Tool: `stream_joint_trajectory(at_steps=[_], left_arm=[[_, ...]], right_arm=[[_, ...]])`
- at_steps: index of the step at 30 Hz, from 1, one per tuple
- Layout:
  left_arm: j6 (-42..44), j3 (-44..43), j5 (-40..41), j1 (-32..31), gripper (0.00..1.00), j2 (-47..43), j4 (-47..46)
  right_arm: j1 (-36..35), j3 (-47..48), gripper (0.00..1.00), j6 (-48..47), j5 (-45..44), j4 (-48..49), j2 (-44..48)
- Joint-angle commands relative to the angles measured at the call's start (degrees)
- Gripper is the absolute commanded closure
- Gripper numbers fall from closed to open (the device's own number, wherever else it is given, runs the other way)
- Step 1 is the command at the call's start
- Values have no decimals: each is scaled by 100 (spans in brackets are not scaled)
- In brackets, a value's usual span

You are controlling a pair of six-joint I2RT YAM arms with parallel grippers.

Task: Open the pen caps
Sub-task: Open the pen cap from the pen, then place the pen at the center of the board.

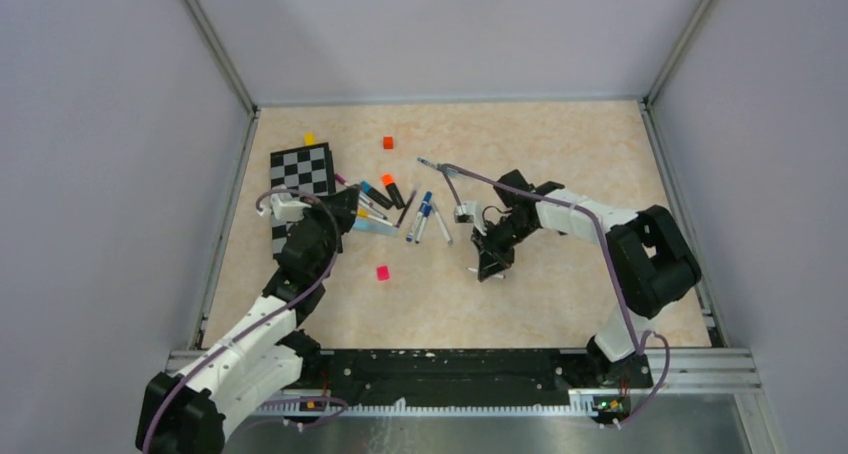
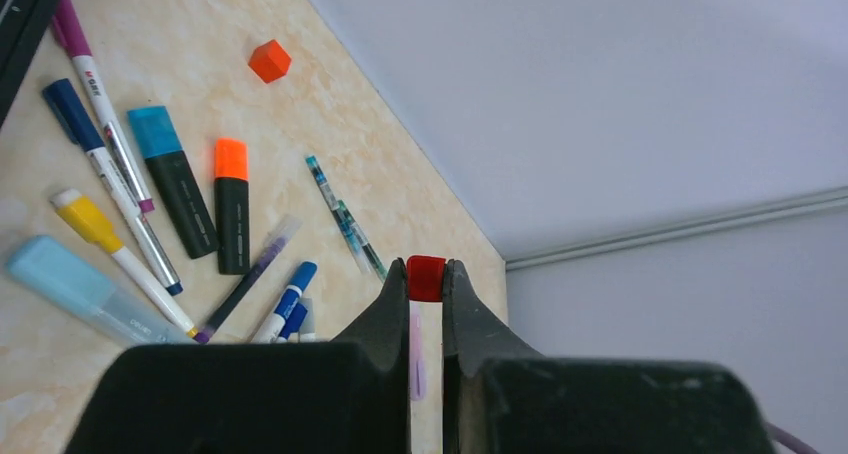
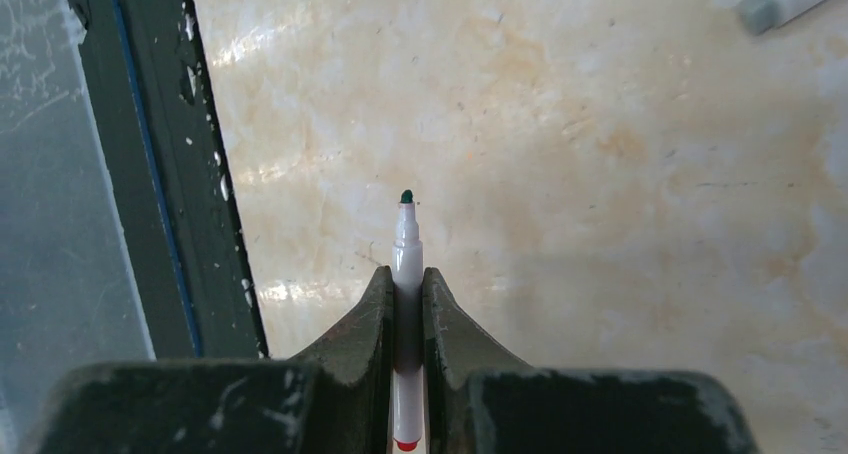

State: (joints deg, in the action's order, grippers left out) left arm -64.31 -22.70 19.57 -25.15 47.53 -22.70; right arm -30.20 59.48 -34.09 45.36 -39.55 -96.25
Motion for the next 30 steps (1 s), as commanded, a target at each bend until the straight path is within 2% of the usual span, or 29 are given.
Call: stream_joint_trajectory(at_steps=[1,4,7,11,15,18,22,30], left_arm=[[-263,274,305,205,100,-293,-161],[264,91,-288,306,100,-268,-96],[1066,-267,-1371,311,100,-71,308],[2101,-688,-2809,310,100,263,1422],[2781,-959,-3659,307,100,598,2549],[2860,-836,-3884,257,100,787,2743],[2907,-650,-3620,-56,100,957,2756],[3182,-660,-2990,-548,99,1789,2743]], right_arm=[[-140,98,100,-218,-297,-415,120],[82,84,100,-67,-445,-172,317],[662,-11,100,292,-600,201,596],[1616,-157,100,769,-1047,708,1005],[2700,-324,100,1317,-1609,1262,1299],[3326,-361,100,1487,-1941,1442,1247],[3835,-291,96,1505,-2140,1430,996],[4101,-146,87,1511,-2305,1455,459]])
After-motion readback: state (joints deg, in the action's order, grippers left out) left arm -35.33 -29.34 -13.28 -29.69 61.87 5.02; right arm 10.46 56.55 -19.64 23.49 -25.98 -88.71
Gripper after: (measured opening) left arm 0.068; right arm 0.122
